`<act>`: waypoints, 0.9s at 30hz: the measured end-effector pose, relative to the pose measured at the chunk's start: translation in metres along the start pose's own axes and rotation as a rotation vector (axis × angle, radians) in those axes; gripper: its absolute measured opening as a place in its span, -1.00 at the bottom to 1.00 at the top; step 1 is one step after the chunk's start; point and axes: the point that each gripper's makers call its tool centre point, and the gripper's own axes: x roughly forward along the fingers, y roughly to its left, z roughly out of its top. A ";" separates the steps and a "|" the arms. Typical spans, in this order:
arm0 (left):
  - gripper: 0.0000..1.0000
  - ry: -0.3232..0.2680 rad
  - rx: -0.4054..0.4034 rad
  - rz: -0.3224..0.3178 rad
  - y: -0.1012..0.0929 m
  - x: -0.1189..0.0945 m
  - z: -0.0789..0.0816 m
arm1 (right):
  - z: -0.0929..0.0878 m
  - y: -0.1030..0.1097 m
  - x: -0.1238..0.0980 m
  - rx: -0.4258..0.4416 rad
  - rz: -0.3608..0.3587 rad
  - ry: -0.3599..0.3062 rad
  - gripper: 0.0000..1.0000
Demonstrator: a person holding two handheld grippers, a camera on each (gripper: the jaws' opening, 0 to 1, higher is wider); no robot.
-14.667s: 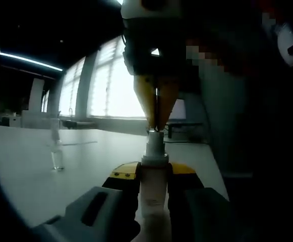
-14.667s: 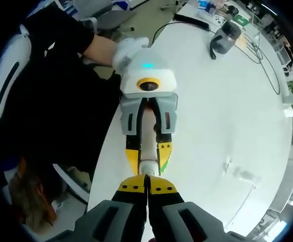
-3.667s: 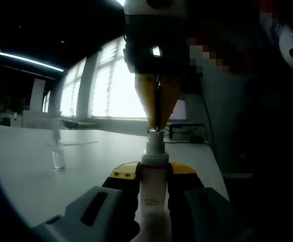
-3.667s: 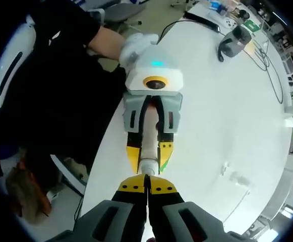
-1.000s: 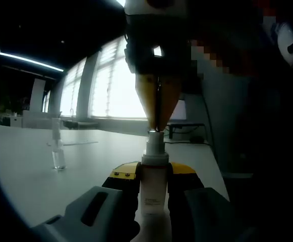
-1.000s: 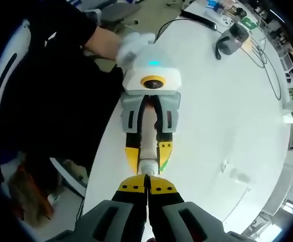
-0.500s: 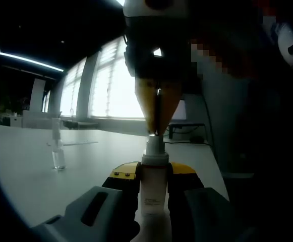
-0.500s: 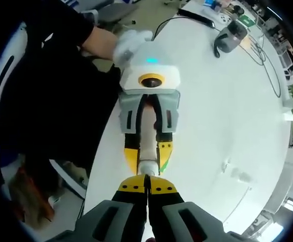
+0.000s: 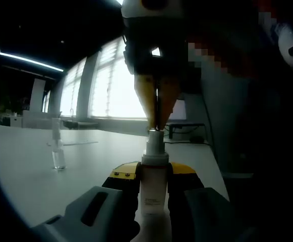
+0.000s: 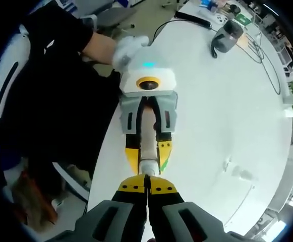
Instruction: Clamp pump bottle remove cover press pump head put on cover
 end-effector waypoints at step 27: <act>-0.76 0.000 0.001 0.001 0.001 0.000 0.000 | 0.000 0.002 0.000 -0.056 0.000 0.005 -1.00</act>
